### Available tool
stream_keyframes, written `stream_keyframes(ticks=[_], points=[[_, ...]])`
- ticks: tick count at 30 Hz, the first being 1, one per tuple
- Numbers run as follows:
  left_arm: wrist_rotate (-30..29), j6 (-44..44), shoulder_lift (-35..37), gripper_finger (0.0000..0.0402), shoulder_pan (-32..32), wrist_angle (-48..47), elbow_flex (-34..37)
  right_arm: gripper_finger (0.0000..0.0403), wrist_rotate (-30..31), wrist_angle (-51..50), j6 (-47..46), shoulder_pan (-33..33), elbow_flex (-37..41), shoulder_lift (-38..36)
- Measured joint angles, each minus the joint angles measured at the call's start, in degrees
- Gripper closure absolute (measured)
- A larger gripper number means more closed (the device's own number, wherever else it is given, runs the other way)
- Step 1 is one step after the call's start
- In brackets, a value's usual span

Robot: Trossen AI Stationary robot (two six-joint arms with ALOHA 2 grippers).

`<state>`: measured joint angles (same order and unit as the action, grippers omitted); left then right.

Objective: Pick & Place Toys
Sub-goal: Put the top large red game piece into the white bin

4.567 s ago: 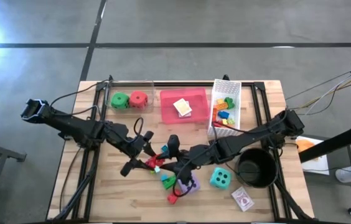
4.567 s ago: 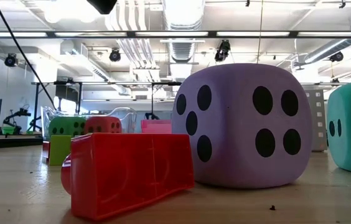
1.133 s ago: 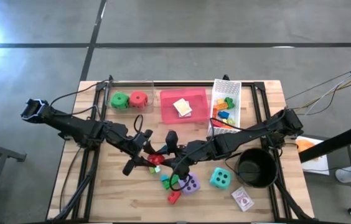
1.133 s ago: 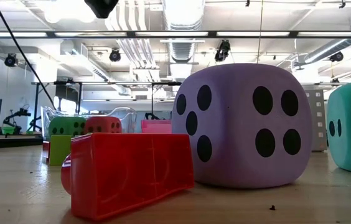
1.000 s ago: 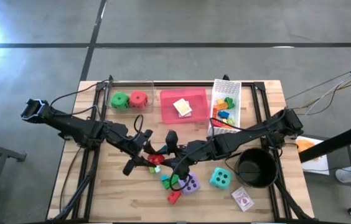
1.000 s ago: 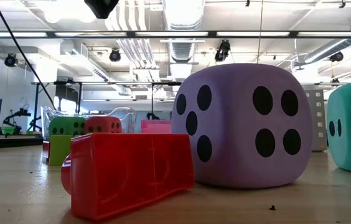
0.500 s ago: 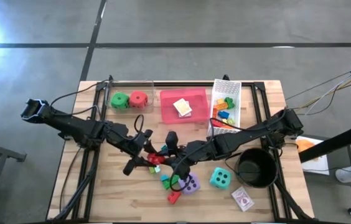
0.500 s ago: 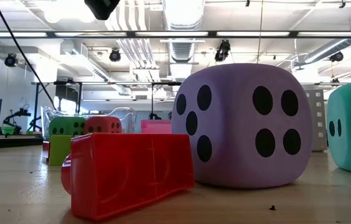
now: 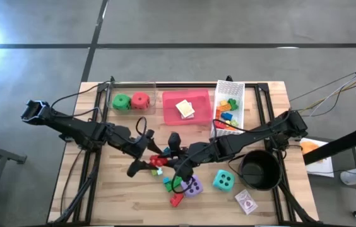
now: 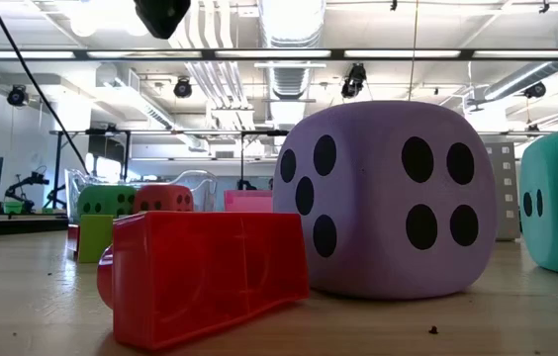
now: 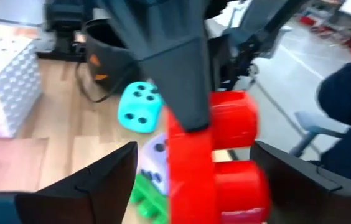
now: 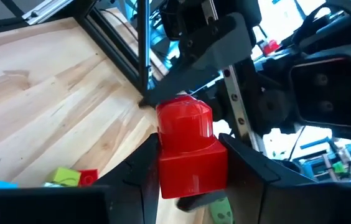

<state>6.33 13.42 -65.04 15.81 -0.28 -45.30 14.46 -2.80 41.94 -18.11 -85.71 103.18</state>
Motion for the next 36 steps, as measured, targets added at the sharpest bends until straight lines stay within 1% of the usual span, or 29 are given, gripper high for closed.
stream_keyframes(ticks=[4, 9, 15, 19, 23, 29, 33, 36], points=[[-3.0, 0.0, 0.5, 0.0075, 0.0, -1.7, 0.0, 0.0277, 0.0, -1.3, -1.5, 0.0, 0.0, 0.0], [-3.3, 0.1, 2.5, 0.0073, 0.0, -4.2, 0.0, 0.0277, 0.0, -2.2, -3.6, 0.0, 0.0, 0.0], [-3.4, 0.0, 6.2, 0.0073, 0.0, -8.7, 0.0, 0.0277, -0.2, -7.4, -8.4, 0.0, -1.4, -0.3], [-3.4, 0.0, 7.2, 0.0073, 0.1, -13.3, 0.0, 0.0277, 0.1, -12.3, -12.4, 0.4, -2.3, -0.4], [-3.9, 0.0, 7.6, 0.0073, 0.2, -17.2, 0.0, 0.0277, 3.4, -21.0, -23.0, 3.1, -3.3, -1.6], [-6.5, 0.3, 8.6, 0.0073, 0.2, -21.2, 0.0, 0.0277, 4.2, -34.8, -40.1, 8.5, -2.8, -5.9], [-9.3, 2.9, 9.1, 0.0073, 0.2, -24.9, 0.0, 0.0277, 8.6, -45.3, -52.7, 13.3, -2.3, -9.1], [-11.9, 4.3, 9.6, 0.0073, 0.2, -26.9, 0.0, 0.0277, 11.5, -53.1, -59.6, 17.4, -2.0, -11.5]])
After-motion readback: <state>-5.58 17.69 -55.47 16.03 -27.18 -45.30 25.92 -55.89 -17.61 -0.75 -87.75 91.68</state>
